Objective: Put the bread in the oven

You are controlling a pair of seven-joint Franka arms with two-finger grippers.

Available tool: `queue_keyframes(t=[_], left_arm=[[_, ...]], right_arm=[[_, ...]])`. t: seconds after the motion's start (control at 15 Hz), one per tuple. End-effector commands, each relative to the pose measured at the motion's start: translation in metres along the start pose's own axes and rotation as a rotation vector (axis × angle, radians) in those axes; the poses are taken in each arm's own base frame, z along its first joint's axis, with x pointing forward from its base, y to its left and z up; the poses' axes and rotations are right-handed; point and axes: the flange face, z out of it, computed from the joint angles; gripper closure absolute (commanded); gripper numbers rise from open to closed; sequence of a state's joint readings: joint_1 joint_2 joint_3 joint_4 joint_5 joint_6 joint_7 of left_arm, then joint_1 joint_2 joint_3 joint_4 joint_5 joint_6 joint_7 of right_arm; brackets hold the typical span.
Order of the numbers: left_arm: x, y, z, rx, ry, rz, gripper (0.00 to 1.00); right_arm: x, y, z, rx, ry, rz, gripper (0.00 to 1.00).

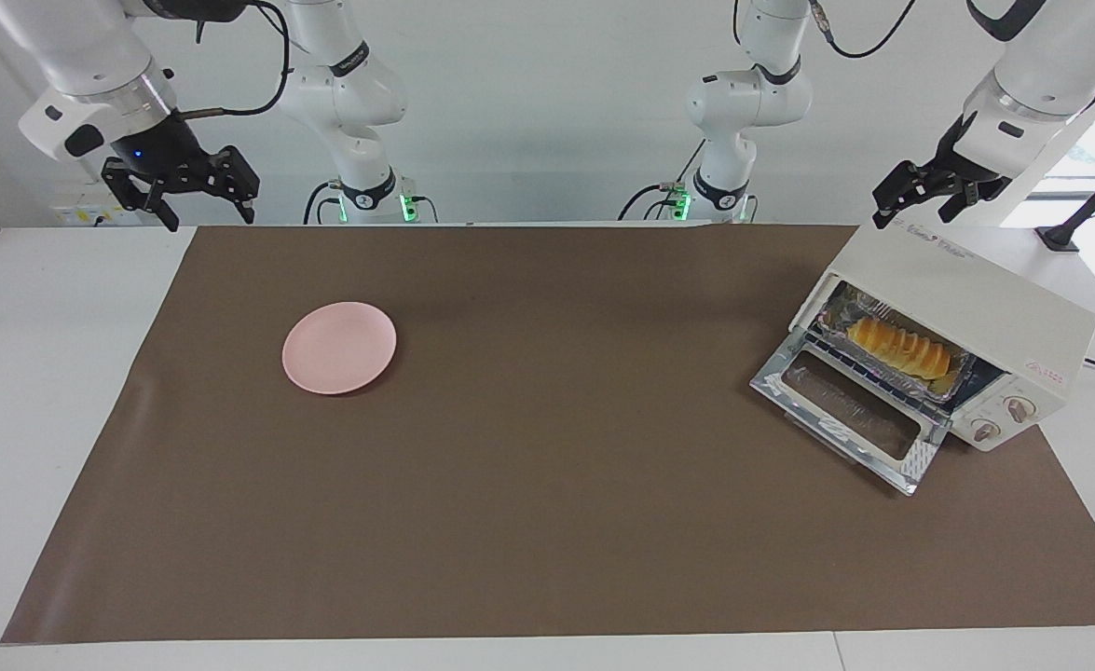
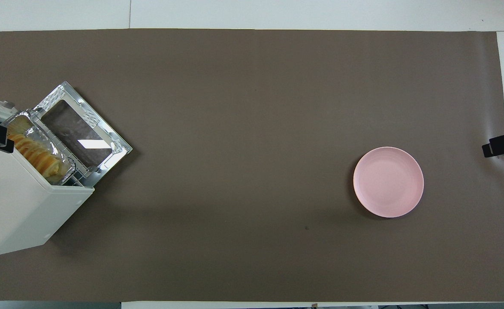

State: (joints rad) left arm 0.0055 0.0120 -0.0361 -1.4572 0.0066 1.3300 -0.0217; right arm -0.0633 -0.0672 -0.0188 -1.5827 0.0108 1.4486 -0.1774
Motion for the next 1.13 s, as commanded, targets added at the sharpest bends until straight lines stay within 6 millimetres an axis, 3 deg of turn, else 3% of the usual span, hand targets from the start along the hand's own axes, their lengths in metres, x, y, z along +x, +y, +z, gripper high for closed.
queue_keyframes(t=[0.0,0.33,0.66,1.06], left_arm=[[-0.017,0.012,0.004,-0.002,0.009,0.026,0.00],[-0.019,0.018,0.011,0.007,-0.008,0.040,0.00],[-0.013,0.018,0.047,0.006,-0.061,0.044,0.00],[-0.014,0.036,0.044,-0.019,-0.032,0.062,0.00]], right_arm=[[-0.005,0.000,0.000,-0.010,-0.009,0.014,0.00],[-0.005,0.000,0.000,-0.009,-0.008,0.014,0.00],[-0.005,0.000,0.000,-0.009,-0.008,0.012,0.00],[-0.005,0.000,0.000,-0.011,-0.007,0.014,0.00]])
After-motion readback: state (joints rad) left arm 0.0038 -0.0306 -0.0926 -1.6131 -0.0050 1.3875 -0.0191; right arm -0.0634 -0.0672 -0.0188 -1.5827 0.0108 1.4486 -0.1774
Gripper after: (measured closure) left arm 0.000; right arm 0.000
